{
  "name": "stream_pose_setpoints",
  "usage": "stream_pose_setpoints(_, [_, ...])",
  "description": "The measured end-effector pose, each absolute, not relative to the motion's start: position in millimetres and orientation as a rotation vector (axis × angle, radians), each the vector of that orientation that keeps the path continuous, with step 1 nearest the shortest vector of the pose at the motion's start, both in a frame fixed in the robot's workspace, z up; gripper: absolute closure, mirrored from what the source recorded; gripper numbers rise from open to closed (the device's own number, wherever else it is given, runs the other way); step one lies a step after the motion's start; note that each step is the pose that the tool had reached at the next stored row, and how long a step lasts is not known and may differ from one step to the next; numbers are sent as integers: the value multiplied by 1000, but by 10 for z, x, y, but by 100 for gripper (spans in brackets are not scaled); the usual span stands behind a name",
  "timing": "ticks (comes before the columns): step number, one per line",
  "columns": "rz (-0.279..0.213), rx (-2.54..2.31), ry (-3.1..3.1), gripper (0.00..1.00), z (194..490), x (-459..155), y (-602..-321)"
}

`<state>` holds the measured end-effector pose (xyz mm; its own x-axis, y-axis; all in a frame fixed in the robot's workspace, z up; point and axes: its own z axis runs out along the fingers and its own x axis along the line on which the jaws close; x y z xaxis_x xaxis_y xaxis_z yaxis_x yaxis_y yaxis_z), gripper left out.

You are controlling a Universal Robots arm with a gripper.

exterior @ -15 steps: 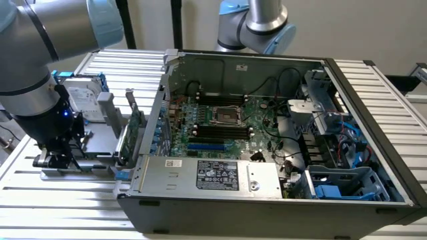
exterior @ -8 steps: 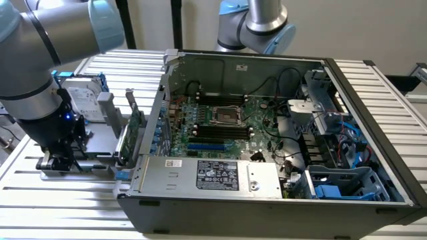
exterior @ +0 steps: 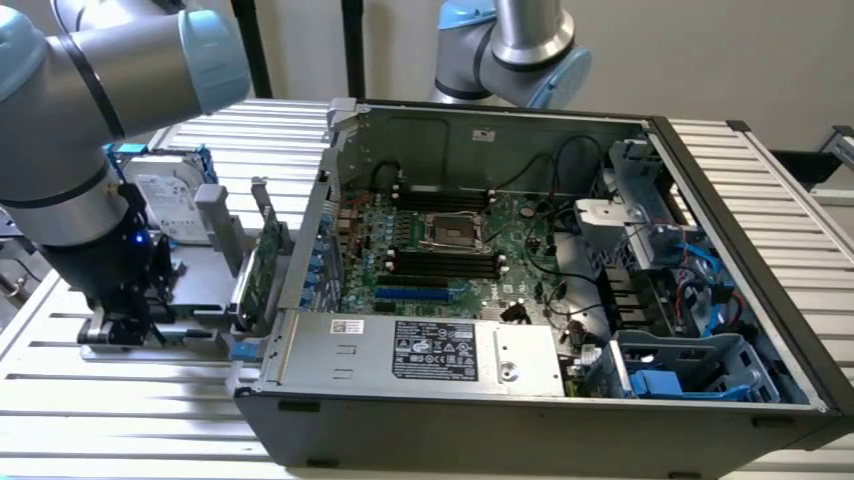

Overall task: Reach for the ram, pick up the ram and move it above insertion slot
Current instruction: 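Pick up the ram and move it above insertion slot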

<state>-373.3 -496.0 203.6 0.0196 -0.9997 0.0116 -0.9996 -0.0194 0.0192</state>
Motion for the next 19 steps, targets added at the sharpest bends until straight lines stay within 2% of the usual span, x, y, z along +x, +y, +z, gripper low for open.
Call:
stream_pose_setpoints(12, [-7, 2230, -2182, 64, 1981, -3744, -4963])
stream_pose_setpoints(13, [-6, 2230, -2182, 65, 1980, -3744, -4963])
stream_pose_setpoints(14, [-6, 2231, -2183, 72, 1979, -3744, -4963])
stream_pose_setpoints(15, [-6, 2231, -2183, 72, 1979, -3744, -4962])
stream_pose_setpoints(17, [-6, 2230, -2182, 84, 1979, -3744, -4963])
stream_pose_setpoints(19, [-6, 2231, -2182, 87, 1979, -3744, -4963])
